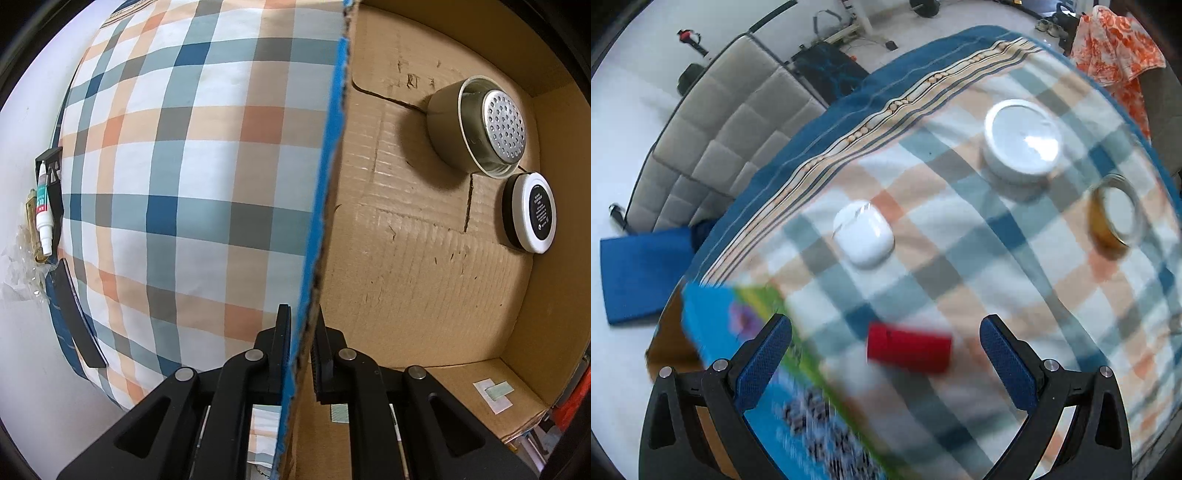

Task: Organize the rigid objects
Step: 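Grasp the white earbud case with the right gripper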

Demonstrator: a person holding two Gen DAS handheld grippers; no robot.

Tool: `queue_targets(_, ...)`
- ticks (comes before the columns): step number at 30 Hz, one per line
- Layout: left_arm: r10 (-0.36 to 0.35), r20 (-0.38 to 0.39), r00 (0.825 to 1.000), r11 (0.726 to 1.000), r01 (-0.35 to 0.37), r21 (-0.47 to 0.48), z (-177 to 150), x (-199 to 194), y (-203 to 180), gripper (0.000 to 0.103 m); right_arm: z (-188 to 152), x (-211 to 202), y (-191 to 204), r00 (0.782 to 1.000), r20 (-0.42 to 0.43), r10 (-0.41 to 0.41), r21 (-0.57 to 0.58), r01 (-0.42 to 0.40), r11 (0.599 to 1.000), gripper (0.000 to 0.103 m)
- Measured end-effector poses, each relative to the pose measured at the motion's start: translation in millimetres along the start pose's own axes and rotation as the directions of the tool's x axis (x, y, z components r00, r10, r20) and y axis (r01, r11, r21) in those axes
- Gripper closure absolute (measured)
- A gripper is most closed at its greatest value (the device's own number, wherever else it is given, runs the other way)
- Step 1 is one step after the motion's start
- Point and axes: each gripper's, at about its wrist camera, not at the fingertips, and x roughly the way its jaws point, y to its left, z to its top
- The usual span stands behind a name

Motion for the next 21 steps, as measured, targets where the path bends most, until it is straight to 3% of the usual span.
queue_targets(4,-0.005,-0.008,1.0,1.0,0.005,-0.014,2.3,2.6,3.8,0.095,22.4,30.8,7.8,0.998,0.042,-0.048,-0.021,0.048,0.999,0.002)
queue_targets(6,-0.005,-0.01,1.0,1.0,0.005,-0.015,2.7,3.2,5.8,0.095,31.6,45.1,16.2,0.996,0.047,-0.081,-0.063,0.084,0.994,0.012)
queue_targets(11,-0.004,-0.016,1.0,1.0,0.004,-0.015,4.3,5.1,7.4,0.095,43.1,81.9,39.1,0.98,0.009,-0.198,-0.216,0.195,0.957,0.026)
queue_targets(13,-0.004,-0.017,1.0,1.0,0.003,-0.014,4.9,5.4,7.4,0.095,43.0,83.9,44.4,0.975,0.025,-0.223,-0.249,0.222,0.943,0.036)
queue_targets(15,-0.003,-0.016,1.0,1.0,0.003,-0.013,5.3,5.1,8.0,0.095,42.5,83.9,49.8,0.968,0.027,-0.248,-0.277,0.246,0.929,0.052)
queue_targets(21,-0.002,-0.012,1.0,1.0,0.002,-0.008,5.1,5.1,5.7,0.095,27.9,82.3,56.5,0.963,-0.024,-0.27,-0.329,0.247,0.912,0.053)
